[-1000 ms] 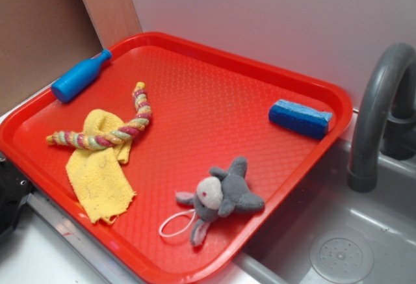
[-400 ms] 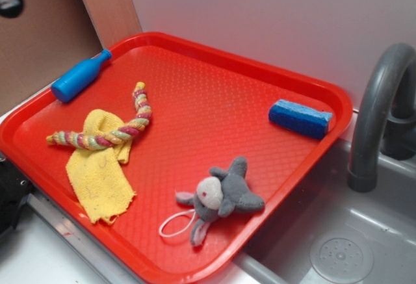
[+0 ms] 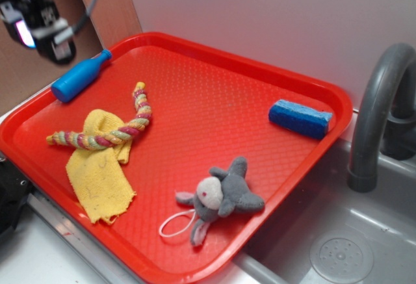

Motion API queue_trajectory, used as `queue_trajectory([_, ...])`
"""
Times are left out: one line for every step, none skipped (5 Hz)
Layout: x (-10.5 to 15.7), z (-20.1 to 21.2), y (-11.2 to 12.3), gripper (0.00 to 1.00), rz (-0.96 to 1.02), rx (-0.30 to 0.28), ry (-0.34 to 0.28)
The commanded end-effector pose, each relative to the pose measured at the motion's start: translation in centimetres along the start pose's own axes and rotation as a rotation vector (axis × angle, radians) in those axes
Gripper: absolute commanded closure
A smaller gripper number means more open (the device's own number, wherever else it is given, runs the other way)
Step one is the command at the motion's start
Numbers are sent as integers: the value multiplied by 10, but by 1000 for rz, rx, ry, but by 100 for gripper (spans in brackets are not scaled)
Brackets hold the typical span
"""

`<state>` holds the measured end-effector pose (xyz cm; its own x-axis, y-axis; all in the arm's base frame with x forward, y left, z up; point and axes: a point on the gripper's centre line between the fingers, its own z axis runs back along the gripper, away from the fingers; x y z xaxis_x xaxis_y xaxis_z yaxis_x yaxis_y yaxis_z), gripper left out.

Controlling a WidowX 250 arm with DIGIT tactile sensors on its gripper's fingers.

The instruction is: Grab the multicolored rope.

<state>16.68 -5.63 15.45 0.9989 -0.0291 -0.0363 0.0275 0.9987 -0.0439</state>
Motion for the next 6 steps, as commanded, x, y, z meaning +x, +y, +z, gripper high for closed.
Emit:
queue_trajectory([12,-41,-14,0,-7,17,-26])
queue_trajectory([23,-58,-9,0,33,-8,-16])
queue_trajectory([30,-74,-6,0,16,-22,-6])
queue_trajectory([30,-92,-9,0,-30,-20,22])
queue_trajectory([30,-105,-13,0,-96,0,27])
queue_trajectory([32,-114,-16,0,-107,23,48])
